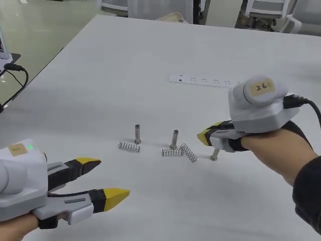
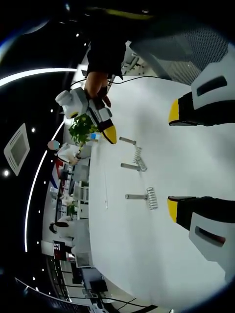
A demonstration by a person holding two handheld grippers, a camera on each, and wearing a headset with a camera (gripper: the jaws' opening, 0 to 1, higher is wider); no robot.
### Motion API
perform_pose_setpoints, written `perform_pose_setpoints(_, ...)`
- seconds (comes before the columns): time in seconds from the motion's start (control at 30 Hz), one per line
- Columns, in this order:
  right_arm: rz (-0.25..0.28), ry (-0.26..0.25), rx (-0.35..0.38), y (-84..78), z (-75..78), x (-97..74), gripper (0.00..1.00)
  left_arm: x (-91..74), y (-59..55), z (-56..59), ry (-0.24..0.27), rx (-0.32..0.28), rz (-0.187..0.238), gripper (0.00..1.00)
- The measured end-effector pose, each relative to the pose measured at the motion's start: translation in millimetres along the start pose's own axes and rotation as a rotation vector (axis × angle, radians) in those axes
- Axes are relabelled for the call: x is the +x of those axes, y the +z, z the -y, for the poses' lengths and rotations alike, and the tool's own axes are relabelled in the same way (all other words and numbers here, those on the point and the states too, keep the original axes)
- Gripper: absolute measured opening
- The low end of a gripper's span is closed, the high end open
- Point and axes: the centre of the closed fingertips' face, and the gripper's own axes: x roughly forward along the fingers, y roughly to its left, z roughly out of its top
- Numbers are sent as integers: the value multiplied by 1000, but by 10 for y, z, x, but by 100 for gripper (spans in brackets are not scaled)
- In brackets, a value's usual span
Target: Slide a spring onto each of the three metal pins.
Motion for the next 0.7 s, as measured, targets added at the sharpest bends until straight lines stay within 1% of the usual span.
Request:
perform_pose_setpoints(0.2, -44, 23, -15, -142, -101, 140, 10, 4, -6, 0, -1, -2, -2, 53)
perform_pose_setpoints(0.37, -80, 29, -9, -287, -67, 261, 10, 6, -4, -3, -1, -3, -1, 53)
perform_pose_setpoints(0.5, -108, 35, -6, -374, -81, 323, 10, 7, -6, -5, 0, -5, -2, 53)
perform_pose_setpoints(0.7, -146, 32, 1, -485, -61, 416, 11, 5, -6, -11, 1, -7, -1, 53)
